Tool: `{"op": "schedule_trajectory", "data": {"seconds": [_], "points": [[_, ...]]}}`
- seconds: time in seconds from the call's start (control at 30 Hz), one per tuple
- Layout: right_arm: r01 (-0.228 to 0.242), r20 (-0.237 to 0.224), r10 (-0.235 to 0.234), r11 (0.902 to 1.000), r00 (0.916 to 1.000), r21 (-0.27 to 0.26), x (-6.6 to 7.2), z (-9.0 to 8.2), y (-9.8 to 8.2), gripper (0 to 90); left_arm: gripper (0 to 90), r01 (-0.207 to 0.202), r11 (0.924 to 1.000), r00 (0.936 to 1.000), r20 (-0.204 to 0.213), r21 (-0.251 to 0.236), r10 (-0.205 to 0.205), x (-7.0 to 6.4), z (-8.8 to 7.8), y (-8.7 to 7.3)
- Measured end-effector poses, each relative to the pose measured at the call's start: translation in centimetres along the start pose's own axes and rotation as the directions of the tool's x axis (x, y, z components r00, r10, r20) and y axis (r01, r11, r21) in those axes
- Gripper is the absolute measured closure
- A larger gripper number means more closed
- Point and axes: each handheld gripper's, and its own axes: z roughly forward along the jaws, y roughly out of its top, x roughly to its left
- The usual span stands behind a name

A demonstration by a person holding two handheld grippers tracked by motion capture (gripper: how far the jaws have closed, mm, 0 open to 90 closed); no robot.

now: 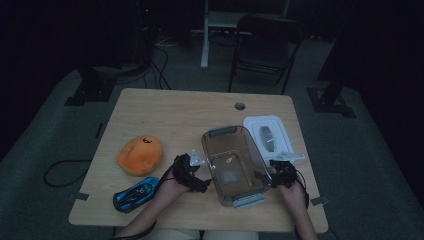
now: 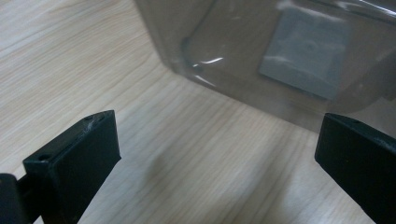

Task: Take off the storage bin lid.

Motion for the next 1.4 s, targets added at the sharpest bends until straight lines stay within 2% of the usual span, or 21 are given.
{"op": "schedule_trajectory", "data": {"seconds": [0.1, 0.2, 0.33, 0.5, 0.7, 0.73, 0.83, 1.03, 1.17, 1.33, 1.4], "points": [[0.027, 0.011, -0.027, 0.9996, 0.9996, 0.006, 0.7, 0.1, 0.0, 13.6, 0.5, 0.0, 1.0, 0.9999, -0.015, 0.006, 0.0, 0.6, -0.4, -0.1], [0.036, -0.007, -0.036, 0.9993, 0.9993, 0.001, 1.5, 0.3, -0.2, 13.6, 0.5, 0.0, 0.9997, 0.9995, -0.032, 0.025, 0.001, 1.4, -0.6, -0.3], [0.052, -0.026, -0.052, 0.9986, 0.9983, -0.002, 2.5, 0.4, -0.3, 13.6, 0.5, 0.02, 0.998, 0.9989, -0.044, 0.06, -0.018, 2.2, -0.8, -0.4], [0.072, -0.024, -0.072, 0.9973, 0.9971, -0.011, 3.8, 0.4, -0.5, 13.7, 0.5, 0.015, 0.9967, 0.9977, -0.068, 0.08, -0.009, 2.8, -0.9, -0.4], [0.091, -0.063, -0.09, 0.9959, 0.9939, 0.004, 4.9, 0.7, -0.7, 13.7, 0.5, 0.019, 0.9948, 0.9975, -0.069, 0.1, -0.012, 3.7, -1.2, -0.5], [0.098, -0.068, -0.098, 0.9951, 0.9928, 0.006, 5.2, 0.8, -0.7, 13.6, 0.5, 0.017, 0.9932, 0.9973, -0.073, 0.115, -0.008, 4.1, -1.5, -0.6], [0.118, -0.08, -0.116, 0.9928, 0.99, 0.019, 6.0, 1.1, -0.7, 13.6, 0.5, 0.019, 0.9926, 0.9967, -0.081, 0.12, -0.01, 4.7, -2.2, -0.7], [0.127, -0.086, -0.124, 0.9917, 0.9886, 0.024, 6.9, 1.5, -0.5, 13.6, 0.5, 0.053, 0.9956, 0.9917, -0.122, 0.078, -0.043, 6.2, -4.6, -1.2], [0.129, -0.109, -0.126, 0.9914, 0.9861, 0.022, 7.3, 1.9, -0.3, 13.6, 0.6, 0.083, 0.9965, 0.9871, -0.138, 0.009, -0.081, 7.2, -6.9, -1.4], [0.136, -0.111, -0.133, 0.9904, 0.9849, 0.024, 7.6, 2.0, -0.2, 13.3, 0.6, 0.084, 0.9952, 0.985, -0.147, -0.05, -0.091, 7.9, -9.7, -1.4], [0.134, -0.111, -0.131, 0.9909, 0.9852, 0.019, 7.5, 1.8, -0.4, 13.2, 0.6, 0.084, 0.9938, 0.982, -0.164, -0.073, -0.095, 8.1, -10.9, -1.3]]}}
